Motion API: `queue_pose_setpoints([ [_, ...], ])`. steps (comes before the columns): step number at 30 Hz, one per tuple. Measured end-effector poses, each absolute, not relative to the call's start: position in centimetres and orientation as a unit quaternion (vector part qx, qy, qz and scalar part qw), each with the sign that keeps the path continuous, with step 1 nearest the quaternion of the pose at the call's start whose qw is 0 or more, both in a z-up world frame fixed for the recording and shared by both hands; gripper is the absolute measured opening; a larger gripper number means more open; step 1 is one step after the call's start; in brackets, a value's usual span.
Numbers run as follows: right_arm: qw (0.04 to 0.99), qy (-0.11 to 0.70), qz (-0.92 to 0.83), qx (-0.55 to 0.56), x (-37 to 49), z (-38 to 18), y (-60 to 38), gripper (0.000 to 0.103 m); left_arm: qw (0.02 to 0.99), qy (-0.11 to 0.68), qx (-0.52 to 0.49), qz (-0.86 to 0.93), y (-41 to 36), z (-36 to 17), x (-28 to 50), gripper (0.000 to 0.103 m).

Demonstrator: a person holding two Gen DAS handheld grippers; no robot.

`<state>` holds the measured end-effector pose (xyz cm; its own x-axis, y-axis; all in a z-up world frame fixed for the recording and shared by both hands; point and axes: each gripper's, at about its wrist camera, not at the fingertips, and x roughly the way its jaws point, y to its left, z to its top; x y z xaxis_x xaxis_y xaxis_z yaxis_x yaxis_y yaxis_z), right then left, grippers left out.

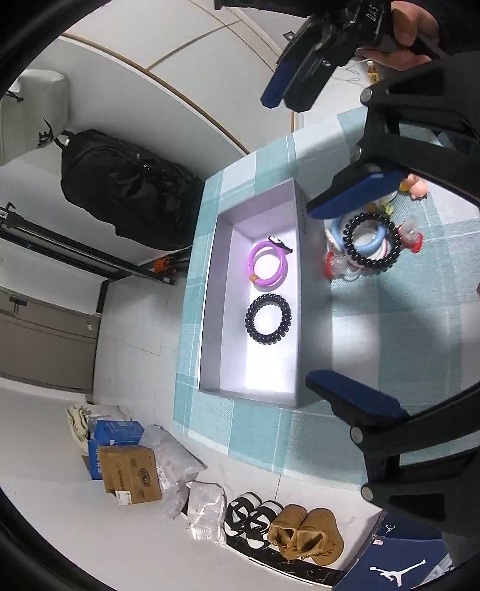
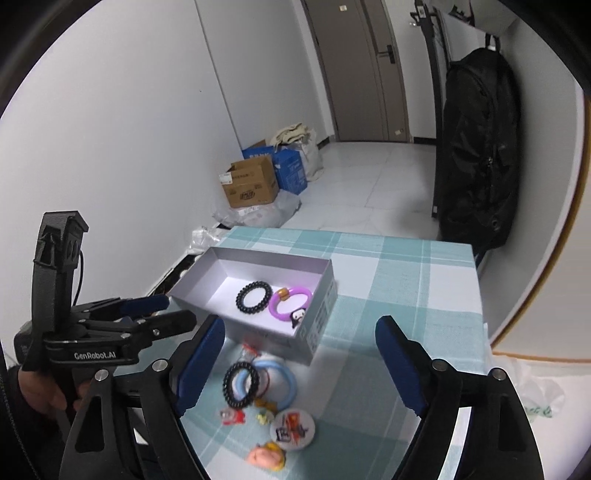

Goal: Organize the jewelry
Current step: 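Lift both tools out of the box back over the pile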

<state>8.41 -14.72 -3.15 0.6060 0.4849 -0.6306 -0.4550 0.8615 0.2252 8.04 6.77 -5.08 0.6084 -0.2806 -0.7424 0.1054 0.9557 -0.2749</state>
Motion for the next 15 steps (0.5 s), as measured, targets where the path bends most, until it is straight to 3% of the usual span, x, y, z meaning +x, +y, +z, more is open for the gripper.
queue_pose_setpoints([
  [7,0.892,0.373,0.252,0.032,6.5,-4.3,-15.3,0.091,0.888,0.435,-0.099,-0.108,5.4,-5.8,5.5,0.087],
  [15,0.879,0.403,0.256,0.008,4.3,-6.0,-15.0,0.091,0.883,0.456,-0.057,-0.094,3.7,-7.3,3.6,0.087],
])
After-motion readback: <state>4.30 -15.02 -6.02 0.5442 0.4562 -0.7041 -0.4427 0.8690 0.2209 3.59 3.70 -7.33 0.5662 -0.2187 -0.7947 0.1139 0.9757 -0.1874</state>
